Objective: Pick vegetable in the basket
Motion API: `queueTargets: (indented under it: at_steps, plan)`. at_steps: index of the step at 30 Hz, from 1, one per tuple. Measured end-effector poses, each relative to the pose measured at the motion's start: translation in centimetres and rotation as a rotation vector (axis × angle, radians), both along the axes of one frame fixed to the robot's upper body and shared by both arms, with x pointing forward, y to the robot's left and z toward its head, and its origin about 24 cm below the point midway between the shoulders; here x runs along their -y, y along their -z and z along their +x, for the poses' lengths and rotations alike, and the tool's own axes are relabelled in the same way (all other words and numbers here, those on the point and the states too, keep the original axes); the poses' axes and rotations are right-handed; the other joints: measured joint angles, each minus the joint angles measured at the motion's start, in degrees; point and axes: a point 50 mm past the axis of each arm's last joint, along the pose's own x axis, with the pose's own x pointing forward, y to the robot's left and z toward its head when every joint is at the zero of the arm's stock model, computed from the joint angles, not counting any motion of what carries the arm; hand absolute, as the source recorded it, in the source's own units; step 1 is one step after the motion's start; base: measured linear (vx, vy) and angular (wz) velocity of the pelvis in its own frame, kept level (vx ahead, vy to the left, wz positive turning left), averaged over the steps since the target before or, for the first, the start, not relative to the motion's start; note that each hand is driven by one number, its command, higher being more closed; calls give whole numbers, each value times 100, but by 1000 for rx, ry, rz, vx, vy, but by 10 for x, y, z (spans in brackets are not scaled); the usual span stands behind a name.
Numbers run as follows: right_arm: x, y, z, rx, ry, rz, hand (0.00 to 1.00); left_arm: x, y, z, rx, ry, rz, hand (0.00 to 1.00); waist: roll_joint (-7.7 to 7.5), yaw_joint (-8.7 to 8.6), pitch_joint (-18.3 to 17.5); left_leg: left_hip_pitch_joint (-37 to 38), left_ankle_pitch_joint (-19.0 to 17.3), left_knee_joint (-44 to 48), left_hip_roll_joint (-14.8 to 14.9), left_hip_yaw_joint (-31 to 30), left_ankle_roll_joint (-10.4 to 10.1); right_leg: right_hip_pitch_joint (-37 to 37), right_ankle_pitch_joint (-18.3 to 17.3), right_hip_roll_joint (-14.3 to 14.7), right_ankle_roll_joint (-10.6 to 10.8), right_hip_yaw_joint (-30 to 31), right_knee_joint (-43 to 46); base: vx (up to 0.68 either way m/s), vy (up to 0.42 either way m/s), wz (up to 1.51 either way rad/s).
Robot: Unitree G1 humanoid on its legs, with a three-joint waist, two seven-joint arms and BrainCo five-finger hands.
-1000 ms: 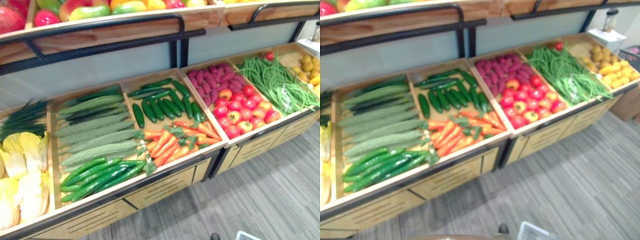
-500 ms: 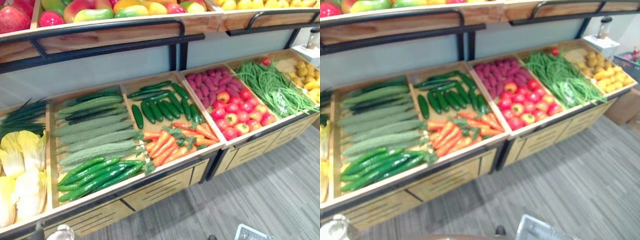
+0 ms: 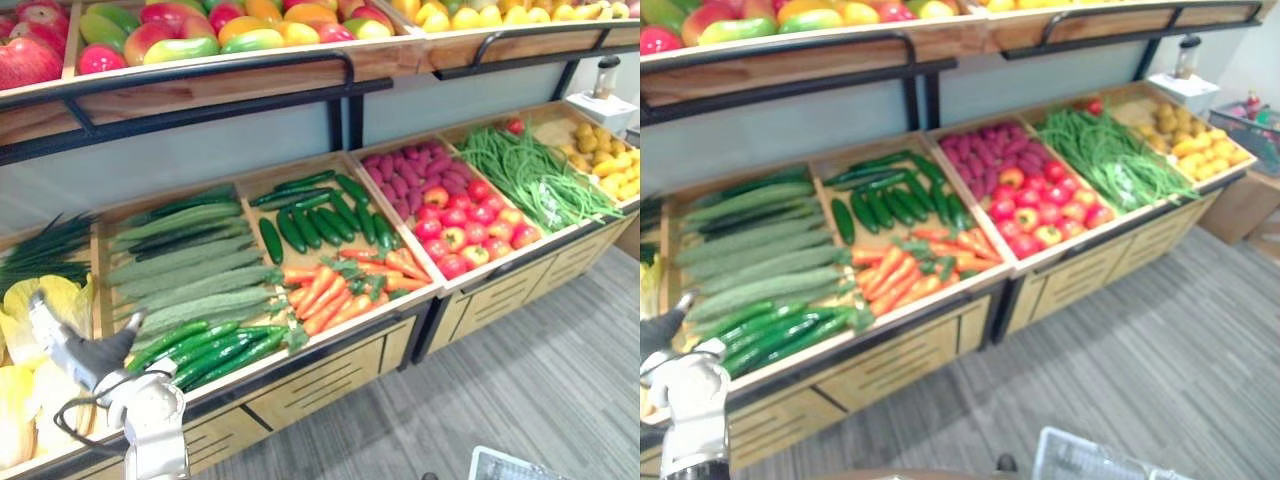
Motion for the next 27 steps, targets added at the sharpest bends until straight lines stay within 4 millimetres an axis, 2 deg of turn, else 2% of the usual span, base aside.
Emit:
queueTargets:
  at_steps: [4, 8, 10, 15, 18, 27]
  plan:
    - [6, -4, 7, 11, -45, -23, 100, 16, 7, 20, -149, 234, 98, 0, 111, -133, -21, -11, -20, -11, 7, 99, -26, -112, 6, 29, 7, 106, 1, 27, -1, -14]
    - [12, -8, 17, 27, -92, -44, 100, 20, 11, 39, -287, 389, 198, 0, 224, -268, -16, -12, -8, -14, 37, 203, -30, -234, 82, 98, 62, 259, 13, 80, -8, -25]
    - [15, -9, 22, 31, -118, -53, 100, 26, 9, 50, -320, 449, 247, 0, 248, -273, 23, 36, -16, -49, 35, 179, -24, -269, 128, 132, 36, 358, 29, 83, -3, -32]
    - [17, -12, 36, 56, -157, -67, 100, 38, 7, 72, -357, 533, 273, 0, 288, -300, 207, 125, -68, -110, -6, 185, 4, -331, 204, 139, 34, 375, 28, 17, 2, -23]
    - [17, -14, 40, 64, -176, -73, 100, 41, 12, 74, -396, 564, 268, 0, 304, -413, 259, 115, -91, -110, -22, 188, -2, -369, 208, 130, 40, 392, 23, -24, 6, -9]
    - [22, -18, 48, 82, -187, -94, 100, 42, 15, 86, -473, 622, 264, 0, 384, -432, 378, 42, -93, -113, -3, 284, -8, -525, 240, 164, 56, 475, 12, -13, -9, -7]
